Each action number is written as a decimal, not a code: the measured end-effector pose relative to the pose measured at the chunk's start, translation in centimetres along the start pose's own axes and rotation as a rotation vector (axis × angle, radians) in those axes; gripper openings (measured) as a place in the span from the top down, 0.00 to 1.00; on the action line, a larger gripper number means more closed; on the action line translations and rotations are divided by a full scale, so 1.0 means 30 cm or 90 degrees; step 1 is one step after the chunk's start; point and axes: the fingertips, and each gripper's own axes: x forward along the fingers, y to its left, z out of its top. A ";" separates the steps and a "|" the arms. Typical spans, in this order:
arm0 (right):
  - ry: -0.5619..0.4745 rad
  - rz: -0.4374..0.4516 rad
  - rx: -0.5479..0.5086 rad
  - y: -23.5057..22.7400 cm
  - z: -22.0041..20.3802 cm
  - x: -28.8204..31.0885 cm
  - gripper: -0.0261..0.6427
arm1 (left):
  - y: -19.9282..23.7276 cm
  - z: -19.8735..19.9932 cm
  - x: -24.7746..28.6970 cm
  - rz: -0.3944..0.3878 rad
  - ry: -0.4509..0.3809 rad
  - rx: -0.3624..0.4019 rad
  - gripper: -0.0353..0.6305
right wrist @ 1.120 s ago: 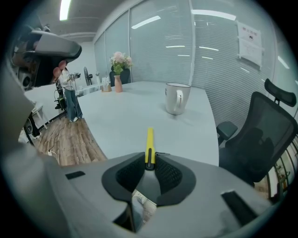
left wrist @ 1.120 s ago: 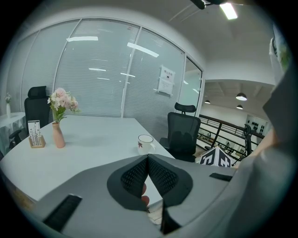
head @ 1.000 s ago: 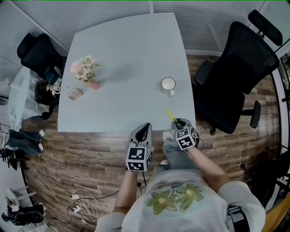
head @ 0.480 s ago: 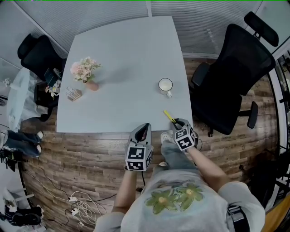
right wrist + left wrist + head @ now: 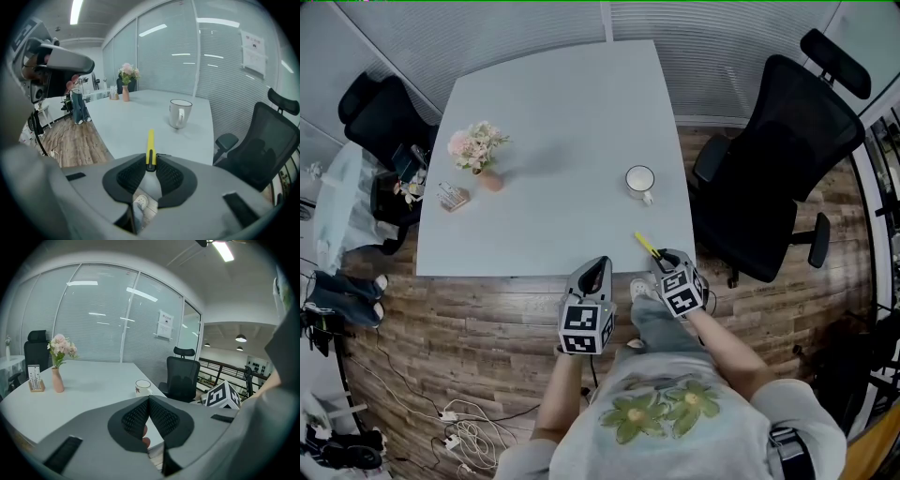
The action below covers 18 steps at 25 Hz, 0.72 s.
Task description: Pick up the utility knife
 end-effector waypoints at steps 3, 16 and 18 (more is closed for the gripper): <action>-0.010 0.002 -0.002 0.004 0.014 -0.013 0.86 | -0.003 0.000 -0.002 0.000 -0.003 -0.002 0.94; -0.053 0.004 0.002 0.031 0.076 -0.083 0.86 | -0.009 0.013 -0.020 -0.003 -0.012 0.001 0.94; -0.062 0.004 0.003 0.036 0.092 -0.097 0.86 | -0.006 0.013 -0.027 -0.003 -0.012 0.001 0.94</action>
